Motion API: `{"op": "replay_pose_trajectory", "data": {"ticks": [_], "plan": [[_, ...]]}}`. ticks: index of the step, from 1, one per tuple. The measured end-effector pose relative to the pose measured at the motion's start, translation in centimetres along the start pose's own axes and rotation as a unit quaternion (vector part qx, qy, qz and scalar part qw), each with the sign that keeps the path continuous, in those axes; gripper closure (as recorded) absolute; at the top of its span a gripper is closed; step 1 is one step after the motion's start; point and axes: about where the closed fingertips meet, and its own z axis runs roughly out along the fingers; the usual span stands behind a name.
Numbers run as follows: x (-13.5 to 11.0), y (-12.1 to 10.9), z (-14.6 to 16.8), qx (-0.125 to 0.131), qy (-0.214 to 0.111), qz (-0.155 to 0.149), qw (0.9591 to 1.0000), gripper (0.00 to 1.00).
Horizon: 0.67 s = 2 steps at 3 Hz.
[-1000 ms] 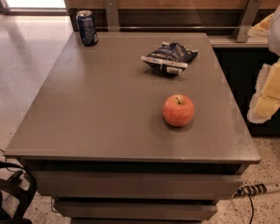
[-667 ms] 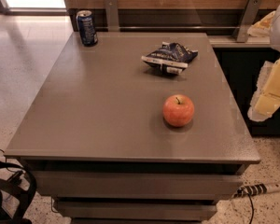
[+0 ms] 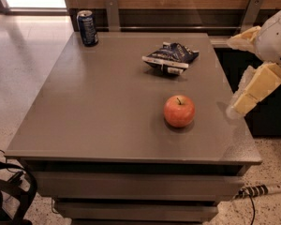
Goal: Move apple near pepsi can
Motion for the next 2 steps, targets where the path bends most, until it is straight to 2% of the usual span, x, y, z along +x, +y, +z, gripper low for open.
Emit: {"op": "replay_pose_trajectory", "data": {"ticks": [1,2], "plan": [[-1.1,0.7,1.9,0.005,-0.078,0.006,0.9969,0.00],[-1.0,1.0,3.7,0.029,-0.129,0.011,0.9912,0.00]]}}
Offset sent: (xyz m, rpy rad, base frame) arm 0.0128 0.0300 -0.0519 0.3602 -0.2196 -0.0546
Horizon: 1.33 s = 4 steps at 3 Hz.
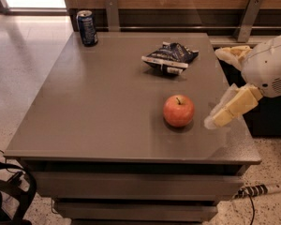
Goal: Move apple near pepsi can
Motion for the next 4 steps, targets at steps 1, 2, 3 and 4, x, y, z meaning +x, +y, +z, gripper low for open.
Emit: {"op": "replay_pose_trajectory", "data": {"ticks": [1,2,3,4], "plan": [[1.7,-0.7,2.3,0.021,-0.036,0.005,0.9991,0.00],[3.0,-0.5,4.8,0.004,-0.042,0.023,0.9988,0.00],[3.0,0.1,6.5,-0.013,-0.046,0.036,0.9982,0.00],[2.6,0.8,8.3,-0.026,-0.063,0.045,0.9967,0.00]]}}
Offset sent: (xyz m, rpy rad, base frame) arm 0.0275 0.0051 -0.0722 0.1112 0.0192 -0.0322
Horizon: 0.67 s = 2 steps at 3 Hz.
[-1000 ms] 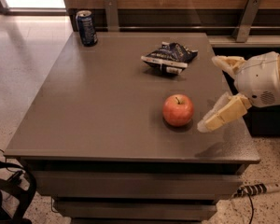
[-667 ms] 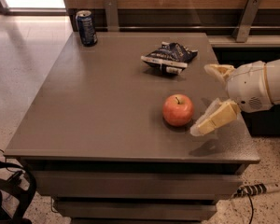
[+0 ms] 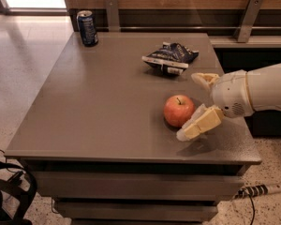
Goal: Move apple near pepsi can
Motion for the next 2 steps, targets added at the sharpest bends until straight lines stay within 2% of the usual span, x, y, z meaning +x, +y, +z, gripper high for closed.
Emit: {"op": "replay_pose_trajectory", "data": {"ticks": [1,2], "plan": [[-0.14,0.67,3.10,-0.007,-0.015,0.012,0.9998,0.00],[-0.13,0.68,3.35,-0.006,-0.015,0.013,0.9998,0.00]]}}
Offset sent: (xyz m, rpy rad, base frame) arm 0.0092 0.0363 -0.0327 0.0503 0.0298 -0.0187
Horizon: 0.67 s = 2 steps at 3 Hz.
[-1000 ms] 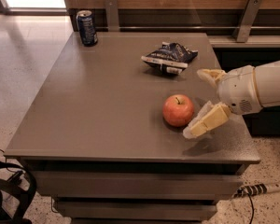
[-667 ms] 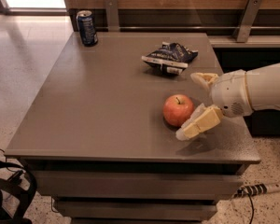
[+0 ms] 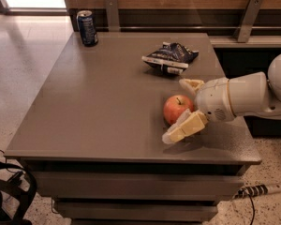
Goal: Move apple near pepsi can
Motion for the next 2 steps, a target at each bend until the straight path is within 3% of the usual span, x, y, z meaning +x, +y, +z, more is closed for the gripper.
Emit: {"op": "replay_pose_trajectory", "data": {"ticks": [1,2], "plan": [[-0.19,0.12,0.10,-0.001,0.000,-0.002,1.0000,0.16],[-0.37,0.24,0.21,-0.002,0.000,-0.004,1.0000,0.40]]}}
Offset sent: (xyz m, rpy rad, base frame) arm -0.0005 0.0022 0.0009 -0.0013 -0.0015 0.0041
